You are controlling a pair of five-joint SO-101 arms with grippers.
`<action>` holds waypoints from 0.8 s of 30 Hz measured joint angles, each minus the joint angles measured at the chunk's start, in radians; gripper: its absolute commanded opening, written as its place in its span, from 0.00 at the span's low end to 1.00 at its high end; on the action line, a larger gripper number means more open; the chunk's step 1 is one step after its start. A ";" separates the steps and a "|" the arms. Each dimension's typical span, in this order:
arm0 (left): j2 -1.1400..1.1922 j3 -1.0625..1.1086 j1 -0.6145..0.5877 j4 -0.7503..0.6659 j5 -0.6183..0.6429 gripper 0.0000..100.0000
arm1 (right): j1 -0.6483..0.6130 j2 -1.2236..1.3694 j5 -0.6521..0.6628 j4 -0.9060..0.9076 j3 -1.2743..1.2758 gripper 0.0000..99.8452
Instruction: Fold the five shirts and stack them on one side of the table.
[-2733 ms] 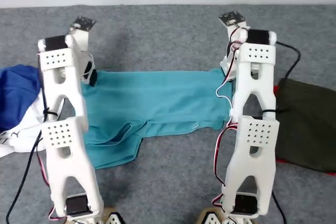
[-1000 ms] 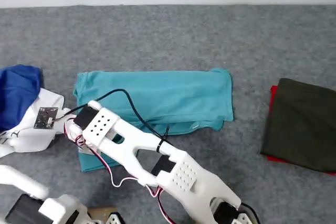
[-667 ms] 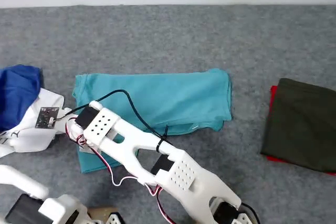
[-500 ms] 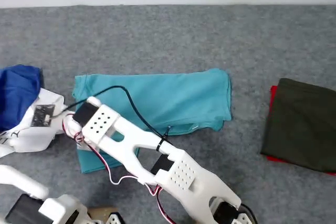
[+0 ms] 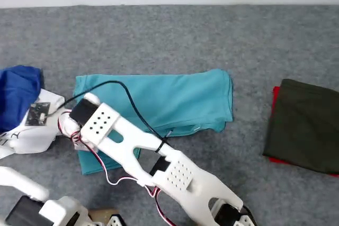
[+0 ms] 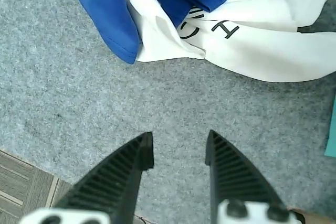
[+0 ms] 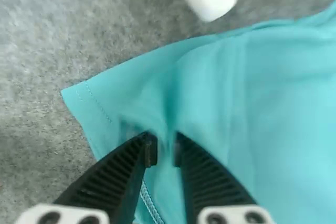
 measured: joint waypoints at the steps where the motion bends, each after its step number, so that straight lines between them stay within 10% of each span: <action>1: 0.000 0.000 0.000 0.000 0.000 0.17 | 0.000 0.005 0.000 0.002 0.000 0.21; 24: 0.000 0.000 0.000 0.000 0.000 0.17 | -0.095 0.069 -0.068 0.106 0.000 0.29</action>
